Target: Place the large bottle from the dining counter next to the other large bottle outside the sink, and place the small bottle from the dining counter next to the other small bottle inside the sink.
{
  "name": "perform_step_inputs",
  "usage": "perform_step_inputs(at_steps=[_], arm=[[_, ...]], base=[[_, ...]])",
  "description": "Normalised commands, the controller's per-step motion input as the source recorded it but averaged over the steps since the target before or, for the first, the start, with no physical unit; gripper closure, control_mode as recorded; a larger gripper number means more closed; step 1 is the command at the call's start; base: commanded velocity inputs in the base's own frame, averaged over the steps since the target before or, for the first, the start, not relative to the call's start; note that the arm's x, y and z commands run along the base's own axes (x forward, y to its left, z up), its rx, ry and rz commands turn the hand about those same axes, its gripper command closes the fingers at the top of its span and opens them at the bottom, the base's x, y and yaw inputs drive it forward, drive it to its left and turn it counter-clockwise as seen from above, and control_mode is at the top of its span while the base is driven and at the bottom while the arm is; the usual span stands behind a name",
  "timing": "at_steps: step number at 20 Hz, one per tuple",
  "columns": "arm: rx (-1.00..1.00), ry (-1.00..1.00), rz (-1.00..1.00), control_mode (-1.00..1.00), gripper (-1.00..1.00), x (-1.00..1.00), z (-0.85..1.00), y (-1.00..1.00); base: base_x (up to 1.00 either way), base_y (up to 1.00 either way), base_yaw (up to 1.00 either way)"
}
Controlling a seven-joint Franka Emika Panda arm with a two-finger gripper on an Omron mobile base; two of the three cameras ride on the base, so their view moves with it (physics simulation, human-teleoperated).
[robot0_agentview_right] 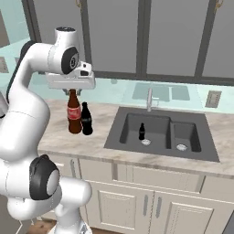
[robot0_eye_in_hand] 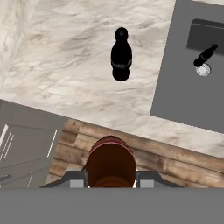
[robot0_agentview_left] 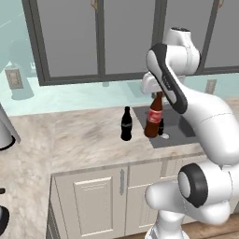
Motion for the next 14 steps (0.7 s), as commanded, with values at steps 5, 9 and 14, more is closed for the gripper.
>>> perform_step_inputs(at_steps=[5,9,14], arm=[[-0.01,0.0,0.0,-1.0,1.0,0.26,-0.26,0.03],[0.0,0.0,0.06,-1.0,1.0,0.21,-0.12,0.0],[0.0,0.03,0.18,-1.0,1.0,0.21,-0.01,0.0]], base=[[0.0,0.0,0.0],[0.0,0.0,0.0],[0.0,0.0,0.0]])
